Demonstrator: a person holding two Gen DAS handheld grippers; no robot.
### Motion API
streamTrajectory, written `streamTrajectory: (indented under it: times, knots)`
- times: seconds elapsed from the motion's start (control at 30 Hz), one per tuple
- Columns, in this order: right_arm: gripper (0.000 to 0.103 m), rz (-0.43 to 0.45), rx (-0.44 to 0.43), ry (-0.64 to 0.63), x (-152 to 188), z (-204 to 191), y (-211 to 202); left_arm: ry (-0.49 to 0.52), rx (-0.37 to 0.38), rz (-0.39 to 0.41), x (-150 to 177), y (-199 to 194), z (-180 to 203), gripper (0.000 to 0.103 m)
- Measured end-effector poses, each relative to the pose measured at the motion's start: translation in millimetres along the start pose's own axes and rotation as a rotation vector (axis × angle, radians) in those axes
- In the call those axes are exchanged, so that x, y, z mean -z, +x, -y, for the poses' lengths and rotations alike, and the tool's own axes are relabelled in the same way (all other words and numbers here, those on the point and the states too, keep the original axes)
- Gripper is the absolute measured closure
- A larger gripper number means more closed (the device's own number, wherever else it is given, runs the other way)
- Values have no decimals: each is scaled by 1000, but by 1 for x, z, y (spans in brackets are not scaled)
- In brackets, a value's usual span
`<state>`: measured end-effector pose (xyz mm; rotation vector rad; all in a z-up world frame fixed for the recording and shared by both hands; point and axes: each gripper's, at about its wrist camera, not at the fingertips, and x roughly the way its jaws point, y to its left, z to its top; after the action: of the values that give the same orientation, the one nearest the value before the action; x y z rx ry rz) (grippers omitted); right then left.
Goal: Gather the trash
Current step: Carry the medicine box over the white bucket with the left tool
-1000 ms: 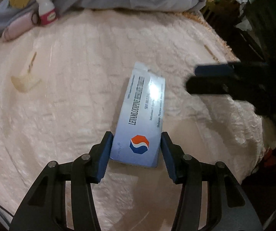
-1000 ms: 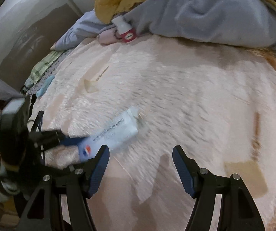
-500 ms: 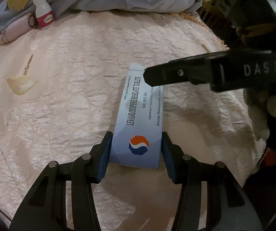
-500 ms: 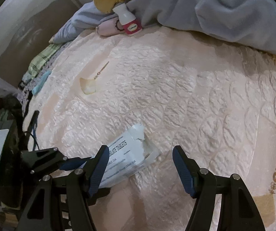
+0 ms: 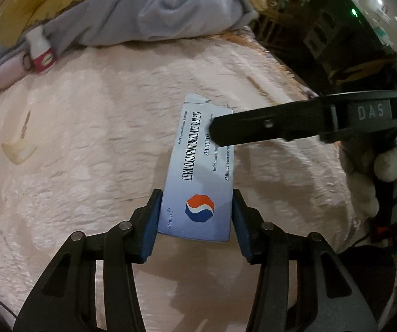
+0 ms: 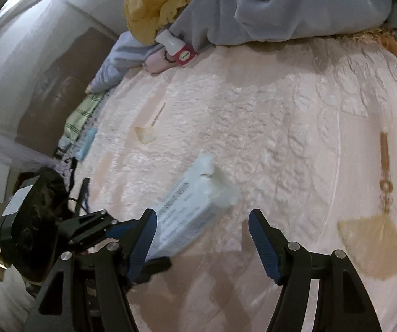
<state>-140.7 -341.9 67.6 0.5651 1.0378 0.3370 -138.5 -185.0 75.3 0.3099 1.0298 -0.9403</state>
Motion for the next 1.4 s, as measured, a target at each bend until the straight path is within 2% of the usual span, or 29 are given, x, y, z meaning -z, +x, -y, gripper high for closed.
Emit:
streamTrajectory:
  times: [0.07,0.13,0.23,0.63,0.83,1.13,1.4]
  knots:
    - [45,34,24,-13,5,-4,-10,21,-9,2,-1,-2,12,58]
    - [63,60,66,-24,9,-4,-23,22,1,4,-1,-6,18,58]
    - [68,91,32,-1,17,4,-44,59,8,27,-4,-14,35,58]
    - [68,220,-86,107,58,32,-129,197,57,68,-15,-32,111,58]
    - [69,295,-40,94,86,41,-176,286,96,66,-25,-34,159,58]
    - [69,395,32,143,128,77,-248,422,135,40,-44,-19,239,58]
    - [69,453,80,194,156,107,-291,501,151,12,-53,-2,293,58]
